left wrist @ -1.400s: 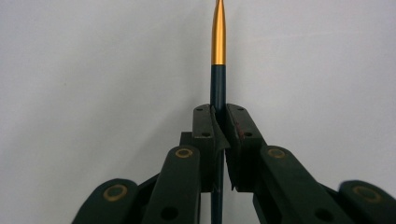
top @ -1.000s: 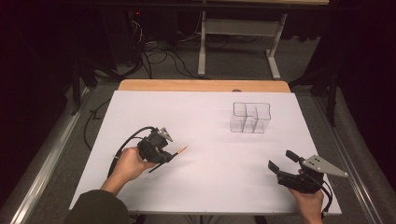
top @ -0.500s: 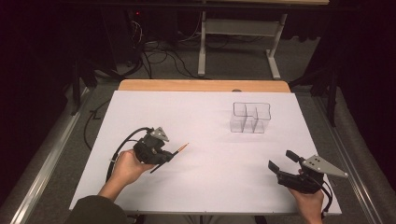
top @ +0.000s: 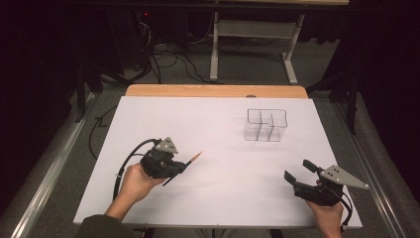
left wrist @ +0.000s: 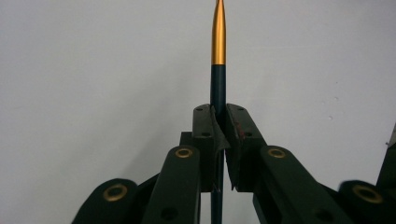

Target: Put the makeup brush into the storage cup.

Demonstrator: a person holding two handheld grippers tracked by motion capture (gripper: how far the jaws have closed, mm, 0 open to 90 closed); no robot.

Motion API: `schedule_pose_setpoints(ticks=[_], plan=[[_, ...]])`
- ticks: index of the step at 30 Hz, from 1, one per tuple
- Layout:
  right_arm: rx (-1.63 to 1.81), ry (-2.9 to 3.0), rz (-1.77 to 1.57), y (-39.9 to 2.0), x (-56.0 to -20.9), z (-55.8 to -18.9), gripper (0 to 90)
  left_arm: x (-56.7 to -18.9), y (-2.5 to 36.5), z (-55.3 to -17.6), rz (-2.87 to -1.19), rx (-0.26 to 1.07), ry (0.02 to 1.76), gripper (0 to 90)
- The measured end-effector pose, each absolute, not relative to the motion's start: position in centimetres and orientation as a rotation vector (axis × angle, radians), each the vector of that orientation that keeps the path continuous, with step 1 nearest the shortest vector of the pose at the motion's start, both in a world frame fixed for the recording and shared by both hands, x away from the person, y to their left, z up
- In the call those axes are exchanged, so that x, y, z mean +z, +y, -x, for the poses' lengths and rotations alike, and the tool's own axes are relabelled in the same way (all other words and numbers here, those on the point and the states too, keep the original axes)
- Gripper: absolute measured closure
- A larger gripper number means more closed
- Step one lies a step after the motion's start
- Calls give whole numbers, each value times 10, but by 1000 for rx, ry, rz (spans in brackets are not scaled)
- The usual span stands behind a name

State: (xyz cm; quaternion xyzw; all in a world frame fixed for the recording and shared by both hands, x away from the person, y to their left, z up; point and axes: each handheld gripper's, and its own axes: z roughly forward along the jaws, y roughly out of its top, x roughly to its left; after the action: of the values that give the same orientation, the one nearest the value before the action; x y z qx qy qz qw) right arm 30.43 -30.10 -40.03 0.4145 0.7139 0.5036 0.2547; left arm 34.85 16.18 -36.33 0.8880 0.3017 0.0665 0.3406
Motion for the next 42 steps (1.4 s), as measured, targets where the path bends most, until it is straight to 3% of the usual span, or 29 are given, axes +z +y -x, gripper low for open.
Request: schedule_pose_setpoints(ticks=[42], plan=[[1371, 1915, -1150, -301, -400, -304, 203, -370, 140, -319, -2155, 183, 678, 829]])
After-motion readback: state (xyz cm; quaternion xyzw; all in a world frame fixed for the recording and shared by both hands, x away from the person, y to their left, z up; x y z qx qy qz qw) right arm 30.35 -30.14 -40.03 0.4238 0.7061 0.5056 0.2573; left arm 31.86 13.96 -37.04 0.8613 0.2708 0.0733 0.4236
